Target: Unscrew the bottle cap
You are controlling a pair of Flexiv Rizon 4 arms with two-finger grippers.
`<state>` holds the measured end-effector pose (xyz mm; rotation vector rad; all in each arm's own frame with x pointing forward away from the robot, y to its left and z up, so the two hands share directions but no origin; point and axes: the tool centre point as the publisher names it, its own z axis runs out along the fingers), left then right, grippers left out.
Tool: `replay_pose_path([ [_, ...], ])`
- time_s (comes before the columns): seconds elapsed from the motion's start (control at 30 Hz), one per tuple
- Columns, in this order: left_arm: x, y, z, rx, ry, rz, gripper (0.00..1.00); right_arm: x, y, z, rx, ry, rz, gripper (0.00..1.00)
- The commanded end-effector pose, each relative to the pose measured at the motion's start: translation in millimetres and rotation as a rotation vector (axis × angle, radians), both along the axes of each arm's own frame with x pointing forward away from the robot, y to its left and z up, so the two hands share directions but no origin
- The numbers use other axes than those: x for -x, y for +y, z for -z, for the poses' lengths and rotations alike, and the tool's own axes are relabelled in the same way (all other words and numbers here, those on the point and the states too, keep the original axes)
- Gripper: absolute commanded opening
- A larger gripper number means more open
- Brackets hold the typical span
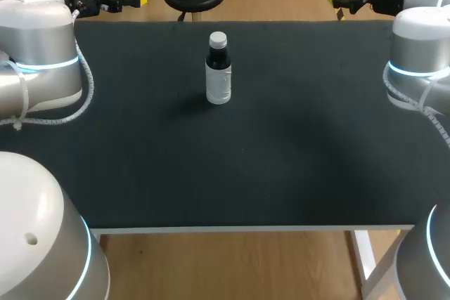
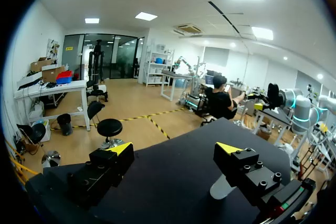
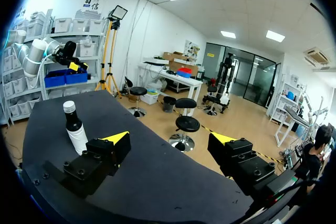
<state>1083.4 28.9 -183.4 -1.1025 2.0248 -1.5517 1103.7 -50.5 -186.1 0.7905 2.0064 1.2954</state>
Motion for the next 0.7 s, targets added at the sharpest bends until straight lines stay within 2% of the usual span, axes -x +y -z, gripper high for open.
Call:
replay_pose_path([
  [0.03, 0.1, 0.5, -0.8, -0.001, 0.004, 0.002, 1.0, -0.1, 0.1, -0.3, 0.001, 0.001, 0.0, 1.0],
  [0.5, 0.1, 0.5, -0.8, -0.001, 0.004, 0.002, 1.0, -0.1, 0.1, -0.3, 0.001, 0.001, 0.0, 1.0],
  [0.7, -2.5, -0.6, 2.2, -0.011, -0.002, 0.047, 1.0, -0.1, 0.1, -0.3, 0.001, 0.001, 0.0, 1.0],
])
